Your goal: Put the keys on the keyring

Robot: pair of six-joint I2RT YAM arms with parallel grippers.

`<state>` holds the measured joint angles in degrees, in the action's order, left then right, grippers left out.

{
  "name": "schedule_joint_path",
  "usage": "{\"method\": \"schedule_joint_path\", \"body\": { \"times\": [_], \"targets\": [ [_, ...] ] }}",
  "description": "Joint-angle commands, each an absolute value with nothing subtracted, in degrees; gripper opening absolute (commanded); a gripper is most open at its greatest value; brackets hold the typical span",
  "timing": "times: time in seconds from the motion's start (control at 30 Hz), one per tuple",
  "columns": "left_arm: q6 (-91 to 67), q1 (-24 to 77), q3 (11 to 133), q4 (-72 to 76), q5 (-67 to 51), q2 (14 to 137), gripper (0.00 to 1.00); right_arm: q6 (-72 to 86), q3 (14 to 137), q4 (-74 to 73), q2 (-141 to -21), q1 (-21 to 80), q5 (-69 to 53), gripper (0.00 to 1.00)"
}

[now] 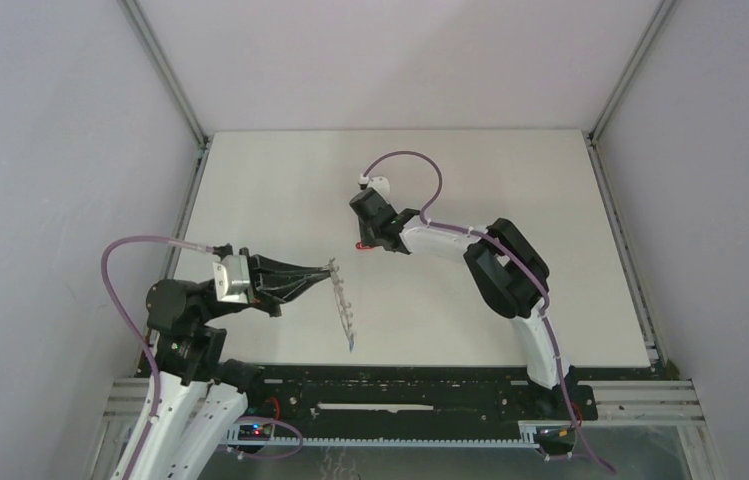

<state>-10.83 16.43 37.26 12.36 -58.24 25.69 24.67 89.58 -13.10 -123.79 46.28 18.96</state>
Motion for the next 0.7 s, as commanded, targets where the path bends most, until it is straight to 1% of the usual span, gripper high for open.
{"method": "schedule_joint_path", "body": {
  "times": [0.0, 0.13, 0.4, 0.57, 0.67],
  "targets": [
    [-12.39, 16.00, 37.57, 14.89, -56.99, 25.21, 0.00, 27.07, 90.87, -13.63, -124.87, 46.33, 19.66, 0.41],
    [-12.46, 16.00, 37.61, 15.26, -56.88, 25.25, 0.00, 27.28, 90.88, -14.03, -125.54, 46.33, 19.71, 0.39],
    [-12.48, 16.00, 37.87, 15.46, -56.77, 25.40, 0.00, 27.92, 90.51, -13.42, -125.93, 46.09, 19.73, 0.19],
    [-12.55, 15.99, 38.01, 15.46, -56.97, 25.29, 0.00, 28.11, 90.01, -12.83, -125.46, 45.79, 20.00, 0.14],
    [-12.57, 16.00, 38.13, 15.38, -57.04, 25.31, 0.00, 27.79, 89.36, -12.02, -124.88, 45.62, 20.31, 0.09]
  ]
}}
